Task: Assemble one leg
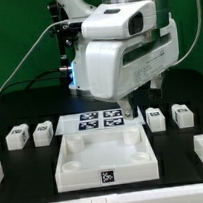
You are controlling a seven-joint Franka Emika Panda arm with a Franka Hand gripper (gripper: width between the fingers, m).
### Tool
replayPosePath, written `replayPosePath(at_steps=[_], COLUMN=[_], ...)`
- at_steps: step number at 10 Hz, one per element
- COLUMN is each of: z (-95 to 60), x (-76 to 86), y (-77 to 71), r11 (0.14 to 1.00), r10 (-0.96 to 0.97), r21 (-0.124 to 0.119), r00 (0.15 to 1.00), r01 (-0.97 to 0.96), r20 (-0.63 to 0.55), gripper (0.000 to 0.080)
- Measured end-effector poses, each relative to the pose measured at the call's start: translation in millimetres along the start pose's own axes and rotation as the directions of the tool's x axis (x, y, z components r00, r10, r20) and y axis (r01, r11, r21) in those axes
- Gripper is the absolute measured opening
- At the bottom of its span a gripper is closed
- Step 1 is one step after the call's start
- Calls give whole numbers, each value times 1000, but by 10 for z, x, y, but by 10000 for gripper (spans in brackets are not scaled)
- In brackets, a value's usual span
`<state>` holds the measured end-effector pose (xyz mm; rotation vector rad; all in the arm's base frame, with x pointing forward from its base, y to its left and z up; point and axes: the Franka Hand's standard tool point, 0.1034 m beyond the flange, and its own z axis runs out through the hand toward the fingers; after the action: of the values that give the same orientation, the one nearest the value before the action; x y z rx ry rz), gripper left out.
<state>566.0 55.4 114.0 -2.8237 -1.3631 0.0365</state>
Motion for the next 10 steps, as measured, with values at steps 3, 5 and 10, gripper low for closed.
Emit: replayPosePath(at_steps=[3, 5, 10], z=[0, 0, 144], x=[0, -1, -527], y=[0, 1, -258], r11=[1000, 1000, 862], r10=[0, -28, -506], r21=[0, 0, -10], r00=[1000, 1000, 862], r01=[0, 28, 506], r20=[0, 0, 0], gripper=[650, 650, 650])
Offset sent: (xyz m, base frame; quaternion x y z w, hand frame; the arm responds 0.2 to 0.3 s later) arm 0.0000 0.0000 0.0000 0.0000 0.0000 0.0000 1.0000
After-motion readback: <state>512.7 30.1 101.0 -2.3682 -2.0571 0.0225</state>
